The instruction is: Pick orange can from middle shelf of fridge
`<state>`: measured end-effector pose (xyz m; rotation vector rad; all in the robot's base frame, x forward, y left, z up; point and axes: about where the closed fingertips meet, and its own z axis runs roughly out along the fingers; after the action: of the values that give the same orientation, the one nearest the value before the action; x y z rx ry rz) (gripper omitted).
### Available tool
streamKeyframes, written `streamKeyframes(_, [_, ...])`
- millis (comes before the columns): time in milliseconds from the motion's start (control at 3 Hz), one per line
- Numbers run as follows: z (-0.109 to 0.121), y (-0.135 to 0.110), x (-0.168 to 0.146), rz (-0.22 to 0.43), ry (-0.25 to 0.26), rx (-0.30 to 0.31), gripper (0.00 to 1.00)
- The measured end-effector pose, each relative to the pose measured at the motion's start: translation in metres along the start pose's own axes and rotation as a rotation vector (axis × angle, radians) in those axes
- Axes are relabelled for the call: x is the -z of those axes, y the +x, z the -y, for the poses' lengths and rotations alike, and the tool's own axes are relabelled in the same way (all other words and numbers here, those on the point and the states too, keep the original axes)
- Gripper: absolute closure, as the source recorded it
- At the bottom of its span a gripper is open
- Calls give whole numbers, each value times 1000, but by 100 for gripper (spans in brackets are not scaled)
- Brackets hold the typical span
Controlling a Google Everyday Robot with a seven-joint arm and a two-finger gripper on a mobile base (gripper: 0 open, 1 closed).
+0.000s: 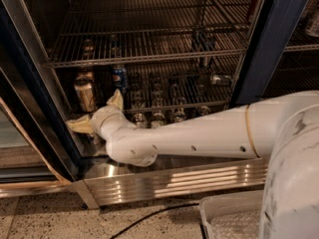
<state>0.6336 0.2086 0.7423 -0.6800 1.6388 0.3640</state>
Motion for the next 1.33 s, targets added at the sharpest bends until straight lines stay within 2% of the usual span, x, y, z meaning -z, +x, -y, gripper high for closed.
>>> streamKeyframes(333, [1,-11,-16,54,12,-4,0])
streamKeyframes(667, [0,-12,-17,57,14,-3,0])
streamKeyframes(1333, [7,-23,-38,134,65,15,0])
